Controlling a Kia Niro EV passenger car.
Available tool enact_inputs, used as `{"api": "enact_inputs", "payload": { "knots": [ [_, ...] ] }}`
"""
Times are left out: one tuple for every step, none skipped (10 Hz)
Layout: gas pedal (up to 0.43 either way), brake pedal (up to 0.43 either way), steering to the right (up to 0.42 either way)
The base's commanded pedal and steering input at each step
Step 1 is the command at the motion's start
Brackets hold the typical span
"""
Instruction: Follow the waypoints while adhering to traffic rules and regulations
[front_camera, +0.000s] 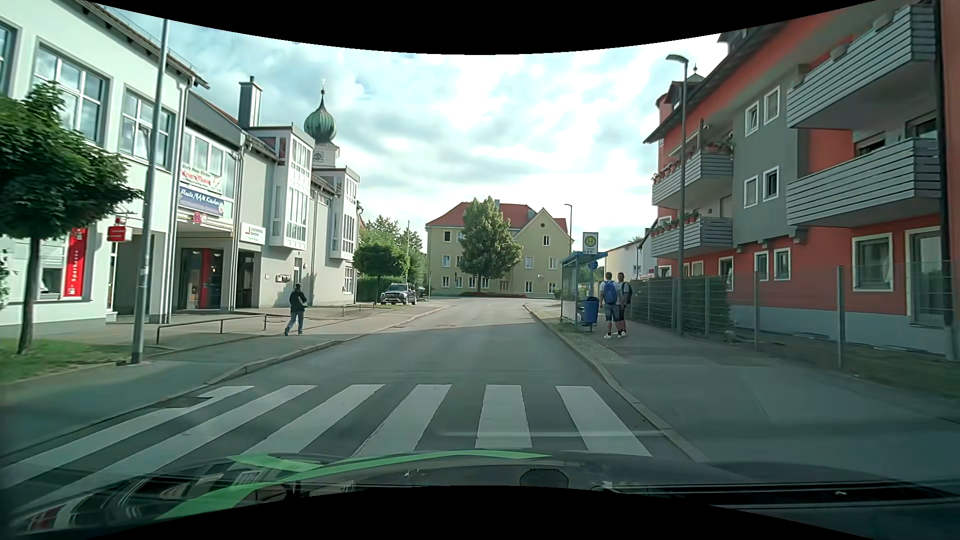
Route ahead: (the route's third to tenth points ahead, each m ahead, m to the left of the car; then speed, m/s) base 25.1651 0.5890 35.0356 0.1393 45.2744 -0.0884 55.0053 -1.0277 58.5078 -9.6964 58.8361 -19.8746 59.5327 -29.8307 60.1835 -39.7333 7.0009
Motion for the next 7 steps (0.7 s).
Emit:
{"api": "enact_inputs", "payload": {
  "knots": [
    [0.110,0.000,-0.008],
    [0.110,0.000,-0.009],
    [0.118,0.000,-0.009],
    [0.118,0.000,-0.009],
    [0.118,0.000,-0.007],
    [0.118,0.000,-0.006],
    [0.118,0.000,-0.005]
  ]
}}
